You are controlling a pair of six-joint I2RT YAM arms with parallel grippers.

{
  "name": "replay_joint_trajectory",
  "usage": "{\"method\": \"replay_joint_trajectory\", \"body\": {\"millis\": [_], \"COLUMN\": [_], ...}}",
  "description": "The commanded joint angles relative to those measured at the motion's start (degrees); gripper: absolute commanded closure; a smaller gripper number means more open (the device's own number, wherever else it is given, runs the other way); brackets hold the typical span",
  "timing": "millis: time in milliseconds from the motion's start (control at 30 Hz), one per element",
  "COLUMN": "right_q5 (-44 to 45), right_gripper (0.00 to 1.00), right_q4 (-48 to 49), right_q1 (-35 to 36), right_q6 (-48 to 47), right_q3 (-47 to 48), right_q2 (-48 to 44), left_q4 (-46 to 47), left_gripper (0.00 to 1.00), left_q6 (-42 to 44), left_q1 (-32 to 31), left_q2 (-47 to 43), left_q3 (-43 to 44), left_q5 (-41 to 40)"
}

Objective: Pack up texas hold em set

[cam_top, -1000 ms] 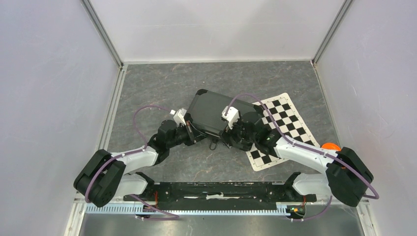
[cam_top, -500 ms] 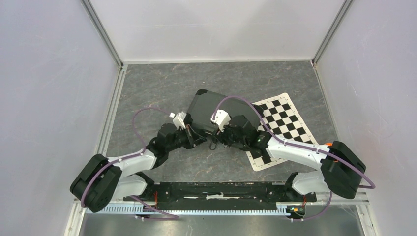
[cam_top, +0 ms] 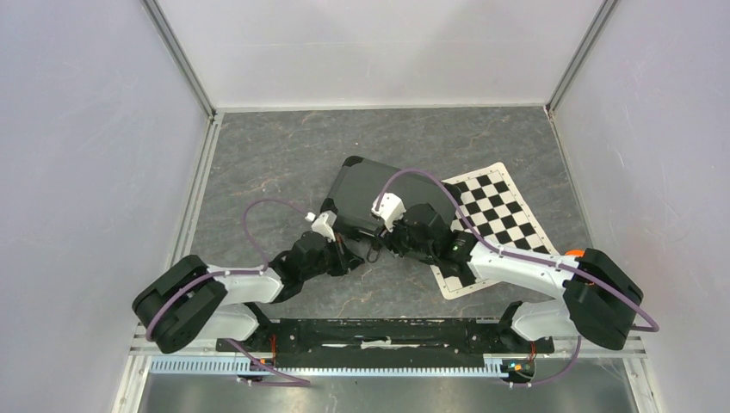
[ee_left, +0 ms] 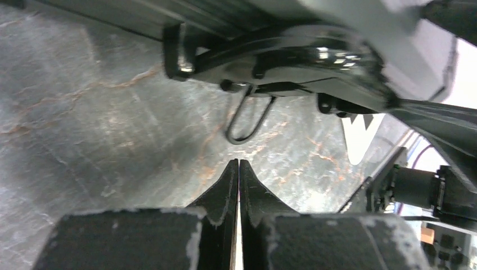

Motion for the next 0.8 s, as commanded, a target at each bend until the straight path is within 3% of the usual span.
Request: {"method": "replay_joint_trajectory", "body": {"millis": [0, 267, 767], "right_q5": [0.6, -0.6, 0.2], "right_gripper": [0.44, 0.46, 0.49], "right_q4": [-10.5, -9.8, -10.8], "right_q1": [-1.1, -1.2, -1.2], "right_q6": [4.0, 4.0, 5.3], "right_q3": [-5.2, -6.7, -7.1], "right_q2": [2.6, 3.9, 1.2], "left_q4": [5.8, 13.2, 12.9], "left_gripper": [0.94, 0.95, 0.96], "left_q6": [-2.2, -5.0, -4.7], "left_q1": [-0.4, -0.8, -3.5], "left_q2": [4.4, 11.4, 13.4], "left_q3": [-0.6, -1.2, 0.7], "left_q5": [-4.8, -5.1, -11.4]}}
